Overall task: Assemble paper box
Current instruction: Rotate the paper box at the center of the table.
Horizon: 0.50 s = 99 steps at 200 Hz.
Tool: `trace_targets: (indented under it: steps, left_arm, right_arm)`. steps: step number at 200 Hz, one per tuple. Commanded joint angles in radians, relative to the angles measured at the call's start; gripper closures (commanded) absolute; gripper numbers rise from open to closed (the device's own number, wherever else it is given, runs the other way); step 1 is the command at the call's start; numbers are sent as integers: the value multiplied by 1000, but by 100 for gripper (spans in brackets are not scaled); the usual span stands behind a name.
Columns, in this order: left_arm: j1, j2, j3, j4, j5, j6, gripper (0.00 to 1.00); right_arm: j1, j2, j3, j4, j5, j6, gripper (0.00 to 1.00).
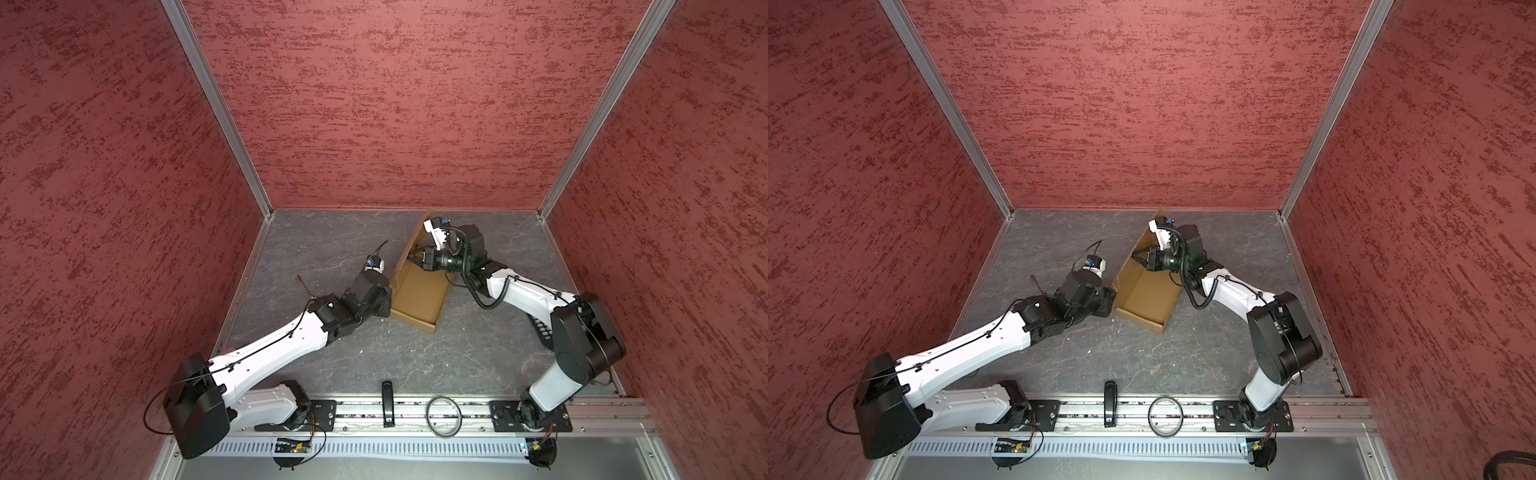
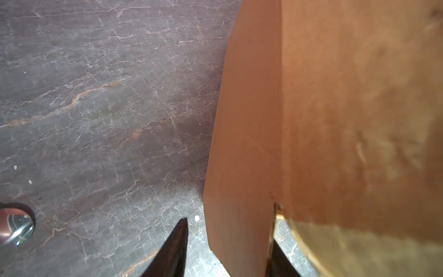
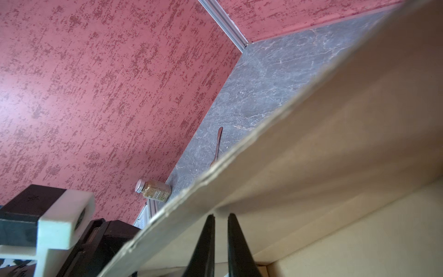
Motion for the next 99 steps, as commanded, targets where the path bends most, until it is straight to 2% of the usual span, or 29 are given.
trace_targets:
  steps: [1, 59, 99]
  left_arm:
    - [33, 7, -16, 62, 44, 30, 60]
    - [89, -21, -32, 76, 104, 60, 63]
    - [105, -24, -39, 96, 148, 98, 64]
  right_arm:
    - [0, -25, 40, -70, 61, -53, 85]
    - [-122, -118, 75, -200, 211, -142, 76]
    - [-238, -19, 204, -227, 227, -175, 66]
